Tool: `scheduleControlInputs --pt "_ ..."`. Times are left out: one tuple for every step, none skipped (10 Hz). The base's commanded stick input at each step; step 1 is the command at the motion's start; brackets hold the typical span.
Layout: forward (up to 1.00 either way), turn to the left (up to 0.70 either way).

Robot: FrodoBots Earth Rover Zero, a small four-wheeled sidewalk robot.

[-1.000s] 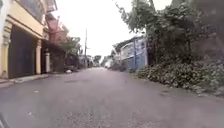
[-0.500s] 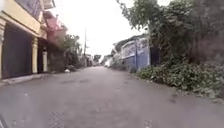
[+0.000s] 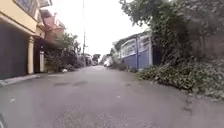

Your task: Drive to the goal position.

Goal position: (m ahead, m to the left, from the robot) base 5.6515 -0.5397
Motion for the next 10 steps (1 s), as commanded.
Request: scheduleControlInputs --pt "0.70 0.00" --pt "0.70 0.00" --pt "0.70 0.00" --pt "0.70 0.00" --pt "0.70 0.00" --pt "0.70 0.00" --pt "0.70 0.00" --pt "0.70 0.00" --pt "0.70 0.00" --pt "0.70 0.00"
